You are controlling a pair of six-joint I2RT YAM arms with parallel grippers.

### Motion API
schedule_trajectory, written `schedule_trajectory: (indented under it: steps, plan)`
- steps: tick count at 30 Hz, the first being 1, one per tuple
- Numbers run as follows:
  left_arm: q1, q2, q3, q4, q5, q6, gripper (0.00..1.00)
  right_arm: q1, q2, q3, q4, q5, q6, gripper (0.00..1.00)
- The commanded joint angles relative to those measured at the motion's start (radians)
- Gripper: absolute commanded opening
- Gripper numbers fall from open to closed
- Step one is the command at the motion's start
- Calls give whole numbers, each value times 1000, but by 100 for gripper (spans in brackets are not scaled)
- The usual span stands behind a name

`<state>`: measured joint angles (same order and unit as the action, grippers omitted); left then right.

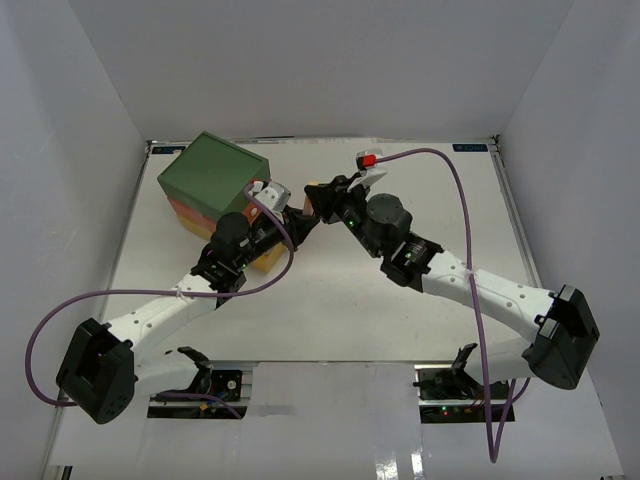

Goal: Sort the stationery into containers
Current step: Close the pen cap on the pen.

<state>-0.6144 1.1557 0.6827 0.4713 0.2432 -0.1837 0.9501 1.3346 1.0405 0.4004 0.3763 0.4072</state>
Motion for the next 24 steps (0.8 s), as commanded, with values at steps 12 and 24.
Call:
schedule_trajectory:
  steps: [12,24]
  plan:
    - [8,-27,179,248,-59,84,0,21,89,-95,-340,-209,27,8]
    - [19,32,258,323,-56,84,0,26,115,-140,-380,-278,68,8]
